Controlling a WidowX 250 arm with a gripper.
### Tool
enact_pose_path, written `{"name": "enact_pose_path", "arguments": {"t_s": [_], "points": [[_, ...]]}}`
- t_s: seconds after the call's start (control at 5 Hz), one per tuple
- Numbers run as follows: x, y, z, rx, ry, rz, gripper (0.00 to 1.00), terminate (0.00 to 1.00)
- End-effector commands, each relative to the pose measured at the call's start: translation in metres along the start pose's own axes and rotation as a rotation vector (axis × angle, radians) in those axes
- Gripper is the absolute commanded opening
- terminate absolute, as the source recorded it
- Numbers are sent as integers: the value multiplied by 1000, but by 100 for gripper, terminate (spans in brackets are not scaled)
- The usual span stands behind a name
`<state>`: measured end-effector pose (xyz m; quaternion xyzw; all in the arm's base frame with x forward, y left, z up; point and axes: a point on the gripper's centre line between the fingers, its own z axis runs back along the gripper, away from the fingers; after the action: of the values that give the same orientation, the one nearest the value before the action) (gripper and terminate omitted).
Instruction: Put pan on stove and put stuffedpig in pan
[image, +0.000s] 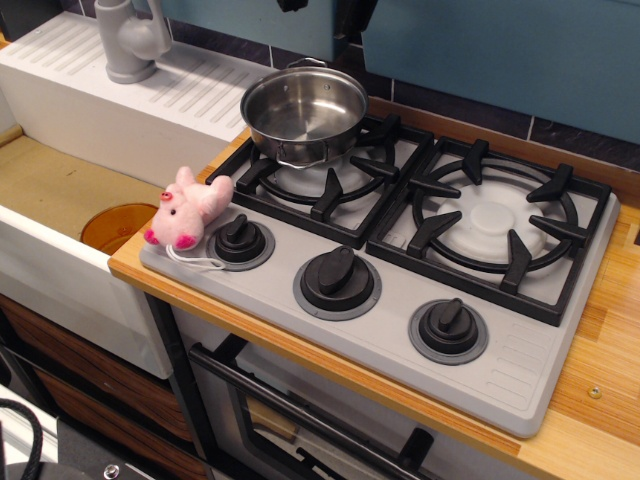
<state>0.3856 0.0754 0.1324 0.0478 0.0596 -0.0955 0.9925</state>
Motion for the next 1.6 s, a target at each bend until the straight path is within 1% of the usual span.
{"name": "enact_pose_path", "arguments": {"t_s": [0.0, 0.4, 0.6, 0.8, 1.0, 1.4], "points": [[-29, 19, 31, 43, -127, 12, 100, 0], [-71, 23, 19, 81, -169, 55, 100, 0], [-95, 23, 7, 106, -188, 77, 100, 0], [-111, 20, -9, 119, -211, 106, 100, 0], [-117, 16, -29, 121, -250, 114, 100, 0], [-119, 14, -58, 126, -311, 109, 100, 0]]}}
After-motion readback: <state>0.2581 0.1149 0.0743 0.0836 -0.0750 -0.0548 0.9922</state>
